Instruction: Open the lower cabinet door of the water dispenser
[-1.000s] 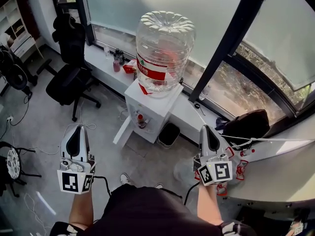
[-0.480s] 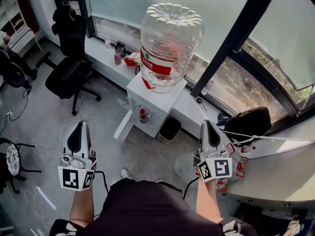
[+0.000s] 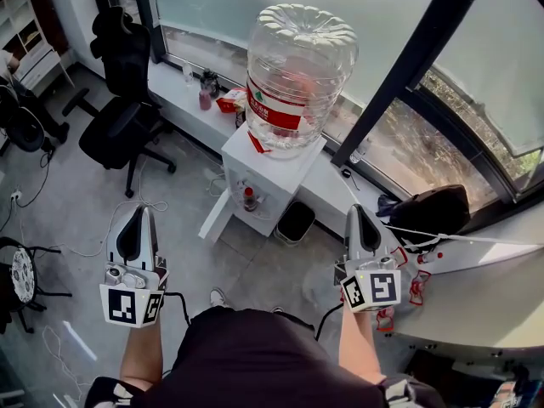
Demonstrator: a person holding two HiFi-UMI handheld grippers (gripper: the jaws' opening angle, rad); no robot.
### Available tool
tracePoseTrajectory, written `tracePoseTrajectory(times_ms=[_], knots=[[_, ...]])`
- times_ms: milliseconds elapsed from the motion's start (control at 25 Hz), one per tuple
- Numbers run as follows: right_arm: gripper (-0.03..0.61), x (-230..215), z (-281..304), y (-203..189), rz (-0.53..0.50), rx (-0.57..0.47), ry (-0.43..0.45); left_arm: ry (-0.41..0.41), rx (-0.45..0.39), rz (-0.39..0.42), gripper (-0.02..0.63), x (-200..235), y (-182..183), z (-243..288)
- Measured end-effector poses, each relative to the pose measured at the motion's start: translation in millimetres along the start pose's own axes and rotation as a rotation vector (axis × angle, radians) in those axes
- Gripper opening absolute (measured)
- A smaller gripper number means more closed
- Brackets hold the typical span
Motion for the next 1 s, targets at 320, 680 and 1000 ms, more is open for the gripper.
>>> tracePoseTrajectory(times_ms=[320, 680, 1000], knots=[[0.005, 6.6, 5.9, -1.6, -0.029, 0.017, 0.025, 0.004, 0.009, -0.007, 0.006, 4.5, -3.1, -0.6], [0.005, 9.3, 11.4, -0.1, -0.039, 0.020, 0.042, 0.010, 0.013, -0.015, 0.008, 6.5, -6.0, -1.7], [0.005, 11.2, 13.8, -2.3, -0.049, 0.029, 0.052, 0.019, 0.012, -0.015, 0.008, 6.8, -6.1, -2.6]])
Point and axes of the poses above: the fingertips, and each gripper's own axes: z forward along the fingers, x to its left, y out of its top, the point moved 10 cm from there along -z, backward along the fingers, and after that the axes turned 4 degrees about -z, right-handed, at the moved point
